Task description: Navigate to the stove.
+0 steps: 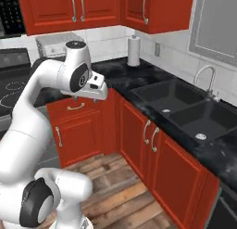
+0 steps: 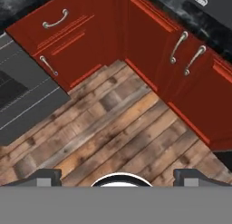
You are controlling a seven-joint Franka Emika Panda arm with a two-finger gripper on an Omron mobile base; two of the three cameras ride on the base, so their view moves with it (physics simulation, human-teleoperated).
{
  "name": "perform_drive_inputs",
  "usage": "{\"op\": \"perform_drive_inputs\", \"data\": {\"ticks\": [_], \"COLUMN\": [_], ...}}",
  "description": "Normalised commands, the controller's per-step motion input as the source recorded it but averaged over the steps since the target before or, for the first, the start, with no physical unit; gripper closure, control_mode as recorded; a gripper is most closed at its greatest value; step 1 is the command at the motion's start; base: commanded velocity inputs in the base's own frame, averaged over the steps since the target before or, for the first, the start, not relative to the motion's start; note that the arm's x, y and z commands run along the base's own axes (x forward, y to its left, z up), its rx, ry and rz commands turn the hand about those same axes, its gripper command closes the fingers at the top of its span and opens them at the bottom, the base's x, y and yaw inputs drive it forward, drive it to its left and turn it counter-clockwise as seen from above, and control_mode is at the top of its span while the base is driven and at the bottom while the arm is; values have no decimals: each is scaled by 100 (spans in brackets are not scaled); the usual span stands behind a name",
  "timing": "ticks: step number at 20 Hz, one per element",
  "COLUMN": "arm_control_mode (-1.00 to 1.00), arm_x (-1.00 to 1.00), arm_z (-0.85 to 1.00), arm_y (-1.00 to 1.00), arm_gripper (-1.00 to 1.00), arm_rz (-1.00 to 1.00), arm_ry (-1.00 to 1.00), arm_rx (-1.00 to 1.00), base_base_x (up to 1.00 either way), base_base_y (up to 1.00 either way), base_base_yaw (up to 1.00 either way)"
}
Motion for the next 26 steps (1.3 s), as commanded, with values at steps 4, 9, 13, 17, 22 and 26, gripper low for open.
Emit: {"op": "perform_drive_inputs", "data": {"ticks": [4,9,13,17,22,26], "arm_control_mode": [100,100,100,100,100,100], "arm_x": [0,0,0,0,0,0], "arm_z": [0,0,0,0,0,0], "arm_y": [0,0,0,0,0,0], "arm_gripper": [-100,-100,-100,-100,-100,-100], "arm_rz": [0,0,0,0,0,0], "arm_ry": [0,0,0,0,0,0], "arm_rx": [0,0,0,0,0,0], "base_base_x": [0,19,60,64,67,79], "base_base_y": [28,43,61,6,0,6], "base_base_yaw": [86,74,46,31,15,3]}}
